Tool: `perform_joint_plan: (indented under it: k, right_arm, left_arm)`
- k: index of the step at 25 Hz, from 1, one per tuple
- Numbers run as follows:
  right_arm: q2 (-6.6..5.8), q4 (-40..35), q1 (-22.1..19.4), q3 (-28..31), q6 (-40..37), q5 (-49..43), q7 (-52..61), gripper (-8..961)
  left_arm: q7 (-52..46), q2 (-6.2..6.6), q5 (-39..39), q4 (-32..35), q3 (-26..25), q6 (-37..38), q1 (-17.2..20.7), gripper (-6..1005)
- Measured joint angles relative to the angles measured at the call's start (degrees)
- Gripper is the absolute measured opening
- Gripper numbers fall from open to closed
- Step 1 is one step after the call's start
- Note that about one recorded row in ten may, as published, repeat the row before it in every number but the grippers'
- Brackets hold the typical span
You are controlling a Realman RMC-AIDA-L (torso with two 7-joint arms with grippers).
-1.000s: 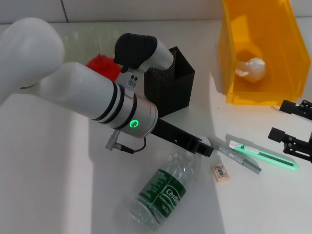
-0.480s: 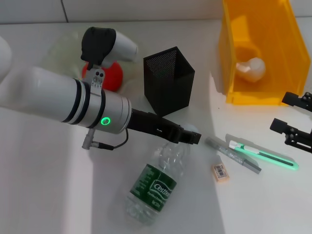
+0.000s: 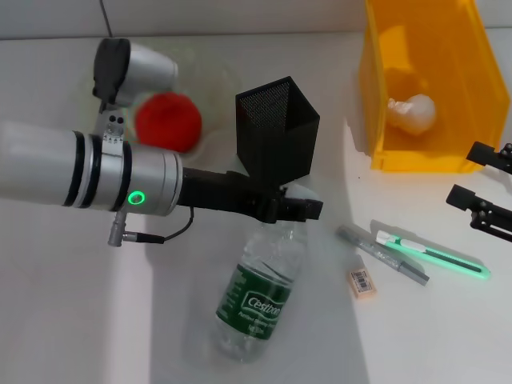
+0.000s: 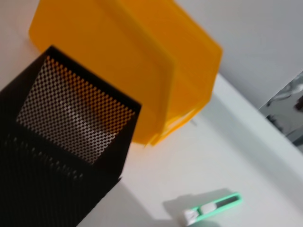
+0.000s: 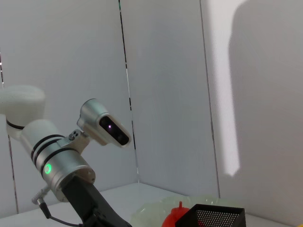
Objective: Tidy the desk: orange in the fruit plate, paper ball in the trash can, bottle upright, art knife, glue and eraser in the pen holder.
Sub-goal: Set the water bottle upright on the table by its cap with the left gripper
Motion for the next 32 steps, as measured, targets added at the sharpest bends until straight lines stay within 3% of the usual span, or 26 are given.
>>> perform_joint_plan:
  k: [3,4,7,8,13,16,19,20,21,22,25,26,32]
  right_arm:
    - [0.07,0.0,-0.2,0.2,0.0,0.4,0.4,720]
    - [0.12,0.0,-0.1,0.3,0.0,0.4,0.5,720]
    - [0.34,0.0,0.0,1.1,0.0,0.4,1.0,720]
    - [0.52,0.0,0.1,1.8,-0.1,0.4,1.2,720]
    - [0.85,0.0,0.2,3.3,-0.6,0.9,1.9,720]
    - [0.89,0.3,0.2,3.7,-1.4,2.1,3.0,720]
    - [0.9,0.8,0.2,3.9,-1.5,2.9,3.1,720]
    - [0.89,1.1,0.3,3.9,-1.5,3.1,3.1,721]
    - [0.89,1.4,0.4,4.0,-1.5,3.3,3.2,721]
    - [0.89,1.7,0.5,4.1,-1.5,3.3,3.2,721]
    - [0.97,2.1,0.8,4.2,-1.5,3.3,3.2,721]
    - [1.22,2.1,0.9,4.2,-1.5,3.3,3.2,721]
    - [1.5,2.2,0.9,4.3,-1.6,3.3,3.2,721]
  left_arm:
    - [2.1,0.01,-1.6,0.0,-0.9,1.0,0.8,445]
    - [7.4,0.11,-4.4,0.1,-4.6,3.7,3.0,445]
    - [9.4,0.11,-4.9,0.0,-6.2,4.8,3.7,445]
    - [15.5,0.1,-6.7,-1.1,-9.3,7.7,5.3,445]
    - [22.4,0.13,-9.3,-2.3,-11.6,9.9,7.3,445]
    - [35.4,0.13,-12.3,-6.4,-16.6,14.6,10.1,445]
    - [35.4,0.13,-12.3,-6.4,-16.6,14.6,10.1,444]
    - [41.1,0.12,-13.4,-9.9,-20.8,18.2,10.4,444]
    - [41.1,0.12,-13.4,-9.9,-20.8,18.2,10.4,444]
    - [45.6,0.19,-13.6,-13.5,-25.6,21.7,10.4,443]
    - [45.6,0.19,-13.6,-13.5,-25.6,21.7,10.4,443]
    - [50.0,0.32,-13.6,-16.8,-29.9,24.4,10.3,443]
    - [56.3,0.26,-13.6,-17.9,-31.3,24.8,11.0,442]
